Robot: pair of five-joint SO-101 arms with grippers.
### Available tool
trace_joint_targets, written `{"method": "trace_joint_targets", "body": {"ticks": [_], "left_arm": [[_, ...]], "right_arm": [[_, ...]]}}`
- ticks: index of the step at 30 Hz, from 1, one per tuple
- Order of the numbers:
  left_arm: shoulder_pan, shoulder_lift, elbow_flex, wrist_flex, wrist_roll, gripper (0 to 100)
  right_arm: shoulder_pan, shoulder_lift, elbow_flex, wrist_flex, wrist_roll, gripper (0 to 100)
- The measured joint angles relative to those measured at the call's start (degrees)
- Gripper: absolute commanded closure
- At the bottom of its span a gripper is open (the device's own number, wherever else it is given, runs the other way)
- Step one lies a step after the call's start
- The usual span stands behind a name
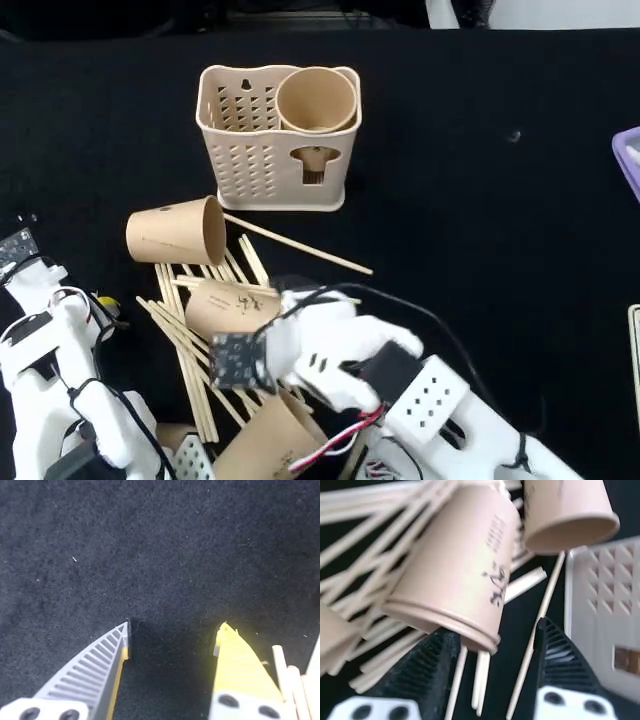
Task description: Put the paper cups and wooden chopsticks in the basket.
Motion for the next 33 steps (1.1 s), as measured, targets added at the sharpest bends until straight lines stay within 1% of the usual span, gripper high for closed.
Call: {"method": "trace_joint_targets", "body": {"ticks": [1, 3, 8, 13, 16, 19, 23, 26, 28, 30, 33], "left_arm": [[0.0, 0.0, 0.0, 0.0, 0.0, 72], [0.0, 0.0, 0.0, 0.0, 0.0, 72], [0.0, 0.0, 0.0, 0.0, 0.0, 72], [0.0, 0.0, 0.0, 0.0, 0.0, 72], [0.0, 0.0, 0.0, 0.0, 0.0, 72], [0.0, 0.0, 0.0, 0.0, 0.0, 72], [0.0, 0.0, 0.0, 0.0, 0.0, 72], [0.0, 0.0, 0.0, 0.0, 0.0, 72], [0.0, 0.0, 0.0, 0.0, 0.0, 72], [0.0, 0.0, 0.0, 0.0, 0.0, 72], [0.0, 0.0, 0.0, 0.0, 0.0, 72]], "right_arm": [[-1.32, -0.09, 0.0, -0.26, -0.18, 75.6], [-2.64, -0.09, 0.0, -0.79, -0.35, 80.5], [-3.08, -0.09, 0.18, -0.97, -1.49, 99.2], [-3.08, -0.18, 0.18, -3.52, -8.7, 98.8], [-2.46, -2.81, -0.18, -2.9, -10.55, 98.8], [1.23, -7.21, -5.19, 1.67, -11.69, 98.8], [8.53, -12.13, -14.42, 11.96, -12.22, 98.8], [16.88, -12.66, -20.48, 18.64, -12.4, 98.8], [23.3, -11.96, -22.95, 20.31, -13.36, 98.8], [29.01, -8.88, -26.11, 20.57, -16.09, 98.8], [32.88, -3.6, -34.11, 21.19, -21.19, 98.8]]}}
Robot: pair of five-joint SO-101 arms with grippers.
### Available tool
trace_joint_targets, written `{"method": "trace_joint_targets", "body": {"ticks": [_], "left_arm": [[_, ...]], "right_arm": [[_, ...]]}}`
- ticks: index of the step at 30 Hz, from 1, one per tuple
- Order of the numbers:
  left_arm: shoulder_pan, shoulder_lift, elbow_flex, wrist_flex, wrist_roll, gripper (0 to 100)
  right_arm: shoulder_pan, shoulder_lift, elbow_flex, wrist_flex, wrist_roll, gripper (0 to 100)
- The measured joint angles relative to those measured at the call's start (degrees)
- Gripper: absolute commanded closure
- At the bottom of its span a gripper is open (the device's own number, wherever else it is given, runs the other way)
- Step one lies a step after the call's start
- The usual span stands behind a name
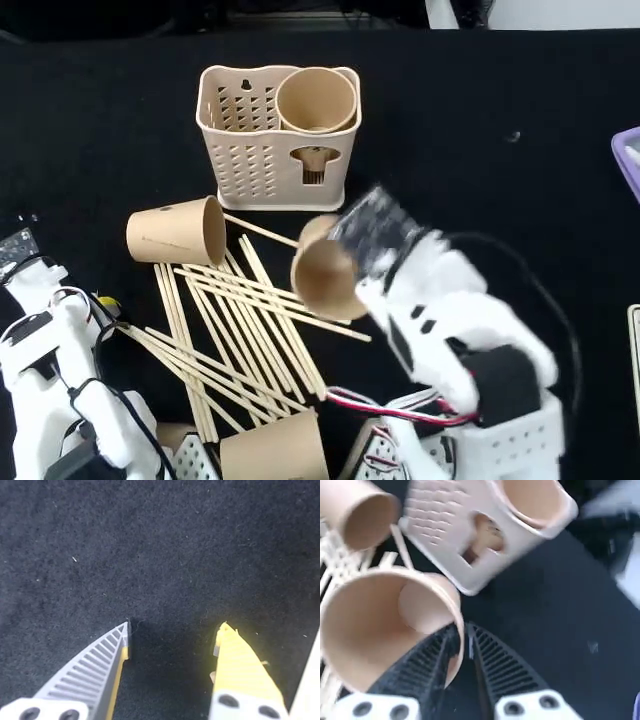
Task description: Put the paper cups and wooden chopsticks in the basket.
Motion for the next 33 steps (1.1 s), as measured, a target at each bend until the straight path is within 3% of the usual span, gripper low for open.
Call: {"method": "trace_joint_targets", "body": {"ticks": [6, 16, 23, 33], "left_arm": [[0.0, 0.0, 0.0, 0.0, 0.0, 72], [0.0, 0.0, 0.0, 0.0, 0.0, 72], [0.0, 0.0, 0.0, 0.0, 0.0, 72], [0.09, 0.0, 0.0, 0.0, 0.0, 72]], "right_arm": [[0.35, 15.12, -26.99, 0.18, -10.02, 98.8], [0.53, 49.41, -65.14, 0.18, -13.8, 98.8], [1.32, 66.11, -75.87, 4.92, -13.8, 98.8], [4.57, 73.85, -83.87, 10.99, -13.8, 98.7]]}}
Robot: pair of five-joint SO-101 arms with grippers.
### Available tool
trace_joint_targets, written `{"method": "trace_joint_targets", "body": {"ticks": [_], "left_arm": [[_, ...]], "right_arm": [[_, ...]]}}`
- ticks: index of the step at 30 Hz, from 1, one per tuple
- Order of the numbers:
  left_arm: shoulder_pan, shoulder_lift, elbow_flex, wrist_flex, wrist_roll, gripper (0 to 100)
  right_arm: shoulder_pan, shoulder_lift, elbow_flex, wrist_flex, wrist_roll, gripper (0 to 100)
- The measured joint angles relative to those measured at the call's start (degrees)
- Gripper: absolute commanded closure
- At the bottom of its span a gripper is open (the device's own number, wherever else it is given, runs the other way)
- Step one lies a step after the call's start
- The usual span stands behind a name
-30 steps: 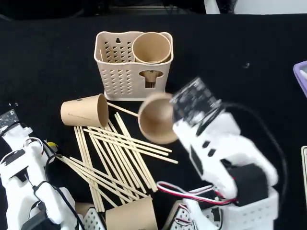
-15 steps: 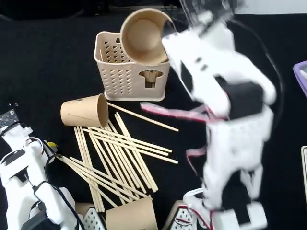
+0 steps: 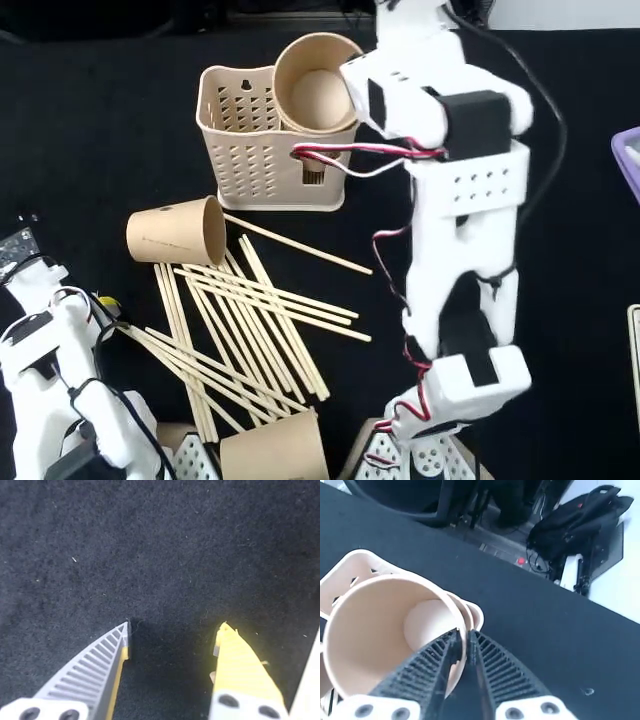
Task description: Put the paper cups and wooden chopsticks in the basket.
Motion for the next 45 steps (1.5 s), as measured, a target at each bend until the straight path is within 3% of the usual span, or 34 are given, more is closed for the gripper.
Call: {"method": "trace_joint_targets", "body": {"ticks": [4, 10, 16, 24, 31, 39, 45], "left_arm": [[0.0, 0.0, 0.0, 0.0, 0.0, 72], [0.0, 0.0, 0.0, 0.0, 0.0, 72], [0.0, 0.0, 0.0, 0.0, 0.0, 72], [0.0, 0.0, 0.0, 0.0, 0.0, 72], [0.0, 0.0, 0.0, 0.0, 0.0, 72], [0.0, 0.0, 0.0, 0.0, 0.0, 72], [0.0, 0.0, 0.0, 0.0, 0.0, 72]], "right_arm": [[0.09, 2.73, 0.0, 0.7, 0.0, 96.3], [-1.41, 3.87, -0.09, 2.29, 0.0, 77.8], [-1.93, 0.44, -4.31, 4.57, 0.0, 80.2], [-8.62, -14.24, -0.97, 11.78, 0.18, 80.4], [-20.22, -36.13, 30.33, 11.78, 3.96, 80.2], [-22.95, -66.73, 81.58, 6.77, 29.1, 80.1], [-27.08, -81.93, 106.73, 5.54, 42.2, 80.1]]}}
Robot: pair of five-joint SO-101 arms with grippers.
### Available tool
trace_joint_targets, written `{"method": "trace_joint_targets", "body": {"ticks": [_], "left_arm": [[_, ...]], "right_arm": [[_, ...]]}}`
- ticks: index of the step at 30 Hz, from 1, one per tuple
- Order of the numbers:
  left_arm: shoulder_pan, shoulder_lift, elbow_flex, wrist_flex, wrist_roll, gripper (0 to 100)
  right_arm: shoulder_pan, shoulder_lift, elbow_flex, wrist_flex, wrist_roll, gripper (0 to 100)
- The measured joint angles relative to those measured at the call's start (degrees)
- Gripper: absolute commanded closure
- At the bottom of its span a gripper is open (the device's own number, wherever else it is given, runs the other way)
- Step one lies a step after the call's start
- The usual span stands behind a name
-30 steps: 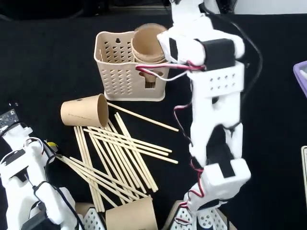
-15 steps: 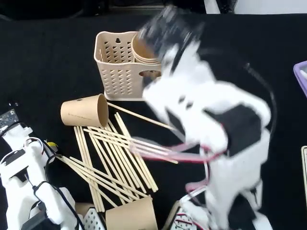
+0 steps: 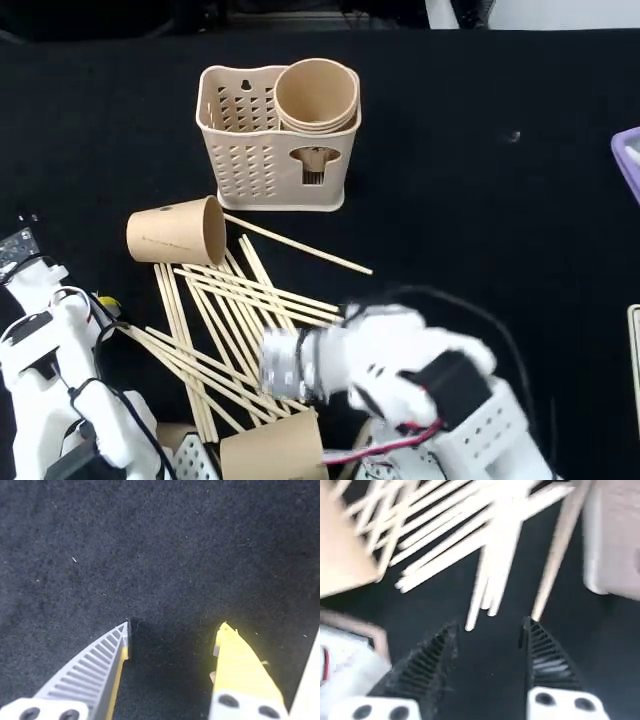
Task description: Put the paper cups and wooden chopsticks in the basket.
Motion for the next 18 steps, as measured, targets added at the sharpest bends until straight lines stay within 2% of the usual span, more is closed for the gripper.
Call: {"method": "trace_joint_targets", "body": {"ticks": [4, 11, 18], "left_arm": [[0.0, 0.0, 0.0, 0.0, 0.0, 72], [0.0, 0.0, 0.0, 0.0, 0.0, 72], [0.0, 0.0, 0.0, 0.0, 0.0, 72]], "right_arm": [[-5.45, -6.24, 5.19, -0.97, 2.02, 80.1], [-17.93, -8.0, 8.35, -2.9, 3.6, 80.1], [-20.04, -8.0, 10.46, -4.84, 6.33, 80.1]]}}
